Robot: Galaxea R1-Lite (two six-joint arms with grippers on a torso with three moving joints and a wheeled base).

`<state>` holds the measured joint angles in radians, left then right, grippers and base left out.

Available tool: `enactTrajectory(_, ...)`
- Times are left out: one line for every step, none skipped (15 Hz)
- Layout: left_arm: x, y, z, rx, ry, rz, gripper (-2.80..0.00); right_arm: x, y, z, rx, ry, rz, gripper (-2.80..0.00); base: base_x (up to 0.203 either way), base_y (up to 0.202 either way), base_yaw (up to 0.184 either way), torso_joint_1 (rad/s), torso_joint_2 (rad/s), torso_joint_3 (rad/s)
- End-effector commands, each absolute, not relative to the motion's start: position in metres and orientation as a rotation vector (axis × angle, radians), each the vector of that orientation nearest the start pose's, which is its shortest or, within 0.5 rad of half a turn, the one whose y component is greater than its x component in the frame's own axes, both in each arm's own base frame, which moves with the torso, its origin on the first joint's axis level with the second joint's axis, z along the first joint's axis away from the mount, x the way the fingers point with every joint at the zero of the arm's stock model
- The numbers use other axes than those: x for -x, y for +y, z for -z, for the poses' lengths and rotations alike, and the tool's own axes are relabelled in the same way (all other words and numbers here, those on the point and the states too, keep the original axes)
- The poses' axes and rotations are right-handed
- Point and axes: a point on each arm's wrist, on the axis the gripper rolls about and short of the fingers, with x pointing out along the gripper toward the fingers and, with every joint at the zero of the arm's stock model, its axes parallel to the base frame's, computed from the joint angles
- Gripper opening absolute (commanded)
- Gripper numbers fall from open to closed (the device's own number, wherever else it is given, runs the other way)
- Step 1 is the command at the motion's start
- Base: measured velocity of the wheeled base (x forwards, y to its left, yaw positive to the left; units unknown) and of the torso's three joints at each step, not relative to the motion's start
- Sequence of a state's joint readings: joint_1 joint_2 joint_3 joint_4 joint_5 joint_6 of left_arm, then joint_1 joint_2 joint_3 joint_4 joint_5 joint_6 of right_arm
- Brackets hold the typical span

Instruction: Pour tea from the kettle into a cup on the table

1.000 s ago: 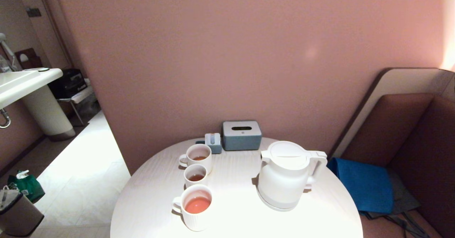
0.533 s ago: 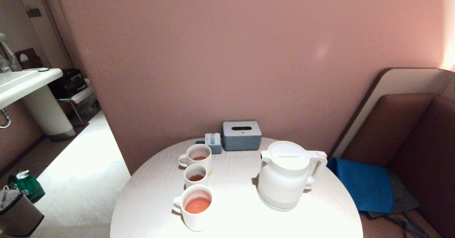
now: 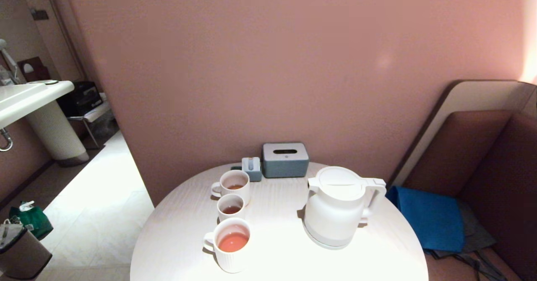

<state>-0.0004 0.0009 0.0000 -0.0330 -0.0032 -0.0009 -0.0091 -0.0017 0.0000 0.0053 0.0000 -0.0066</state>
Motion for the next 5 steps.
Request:
enactTrajectory(0.0227, 0.0, -0.079, 0.002, -0.032, 0.004, -2.8, 0.0228, 0.0002, -0.0752, 0.002, 0.003, 0.009, 0.0, 0.0, 0.0, 0.0, 0.0, 0.0, 0.0)
enactTrajectory(0.0227, 0.0, -0.079, 0.002, -0.032, 0.004, -2.8, 0.0228, 0.0002, -0.0753, 0.0, 0.002, 0.009, 0.0, 0.0, 0.0, 0.0, 0.0, 0.0, 0.0)
enactTrajectory(0.0227, 0.0, -0.079, 0.002, -0.032, 0.004, -2.8, 0.0228, 0.0002, -0.0753, 0.0, 0.002, 0.009, 0.0, 0.0, 0.0, 0.0, 0.0, 0.0, 0.0)
enactTrajectory(0.0227, 0.0, -0.079, 0.002, -0.032, 0.005, -2.8, 0.0228, 0.0002, -0.0753, 0.0, 0.002, 0.009, 0.0, 0.0, 0.0, 0.0, 0.0, 0.0, 0.0)
enactTrajectory(0.0227, -0.0001, -0.079, 0.001, -0.032, 0.003, -2.8, 0.0228, 0.0002, -0.0753, 0.0, 0.002, 0.009, 0.0, 0.0, 0.0, 0.0, 0.0, 0.0, 0.0)
